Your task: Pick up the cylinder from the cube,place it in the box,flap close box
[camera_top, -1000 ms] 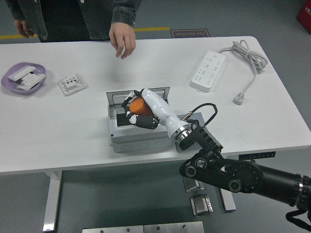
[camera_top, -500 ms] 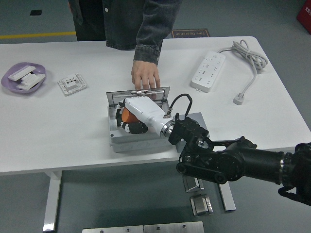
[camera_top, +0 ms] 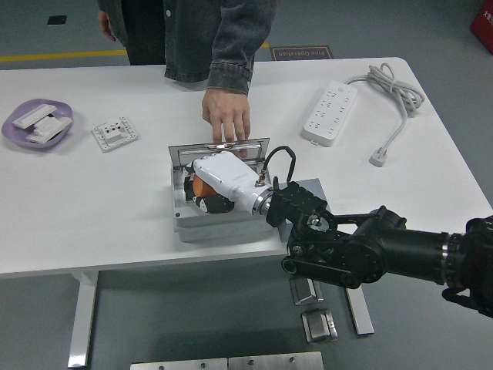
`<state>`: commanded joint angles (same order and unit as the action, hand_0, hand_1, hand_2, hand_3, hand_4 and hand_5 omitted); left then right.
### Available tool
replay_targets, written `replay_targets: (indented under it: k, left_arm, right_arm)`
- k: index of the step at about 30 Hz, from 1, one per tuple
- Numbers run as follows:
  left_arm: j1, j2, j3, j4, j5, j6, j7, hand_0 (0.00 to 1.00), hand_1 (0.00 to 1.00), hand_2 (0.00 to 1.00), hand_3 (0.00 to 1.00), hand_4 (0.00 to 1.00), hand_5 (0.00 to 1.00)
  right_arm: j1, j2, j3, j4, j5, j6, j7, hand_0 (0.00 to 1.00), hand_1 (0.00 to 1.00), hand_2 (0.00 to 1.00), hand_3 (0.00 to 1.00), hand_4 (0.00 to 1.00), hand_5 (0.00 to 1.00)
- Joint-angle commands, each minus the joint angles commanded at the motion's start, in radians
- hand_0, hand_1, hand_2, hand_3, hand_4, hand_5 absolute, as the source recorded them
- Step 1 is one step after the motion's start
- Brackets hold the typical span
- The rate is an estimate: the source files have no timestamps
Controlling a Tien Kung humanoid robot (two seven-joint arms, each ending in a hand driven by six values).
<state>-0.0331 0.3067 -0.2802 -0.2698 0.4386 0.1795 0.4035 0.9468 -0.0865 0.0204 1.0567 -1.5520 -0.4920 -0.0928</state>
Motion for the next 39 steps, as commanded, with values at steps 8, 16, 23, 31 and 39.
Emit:
replay_targets:
  k: [8, 16, 23, 31, 39]
  left_arm:
    - [0.001, -0.002, 0.006, 0.000, 0.000, -0.002, 0.002, 0.965, 0.961, 0.958, 0.931, 0.965, 0.727]
    - [0.004, -0.005, -0.001, -0.003, 0.008, 0.000, 0.001, 0.962, 0.958, 0.940, 0.924, 0.962, 0.723]
    - [0.013, -0.011, 0.009, 0.000, -0.002, -0.002, 0.002, 0.959, 0.956, 0.940, 0.924, 0.956, 0.716]
    - [0.013, -0.012, 0.028, 0.000, -0.016, -0.004, 0.000, 0.956, 0.953, 0.940, 0.920, 0.954, 0.713]
    - [0.010, -0.008, 0.048, 0.003, -0.034, -0.008, 0.000, 0.956, 0.951, 0.936, 0.919, 0.952, 0.711]
  right_arm:
    - [-0.002, -0.006, 0.025, -0.004, 0.017, -0.001, 0.015, 0.713, 0.663, 0.648, 0.777, 0.848, 0.362]
    - [-0.017, -0.047, 0.099, 0.075, 0.061, 0.005, 0.016, 0.719, 0.659, 0.642, 0.767, 0.894, 0.392]
    - [-0.038, -0.135, 0.221, 0.239, 0.141, 0.084, -0.062, 0.717, 0.660, 0.640, 0.764, 0.902, 0.392]
    - [-0.009, -0.168, 0.281, 0.309, 0.148, 0.098, -0.079, 0.699, 0.636, 0.629, 0.750, 0.912, 0.404]
    - [0.039, -0.117, 0.267, 0.157, 0.135, 0.081, -0.070, 0.698, 0.636, 0.628, 0.748, 0.903, 0.397]
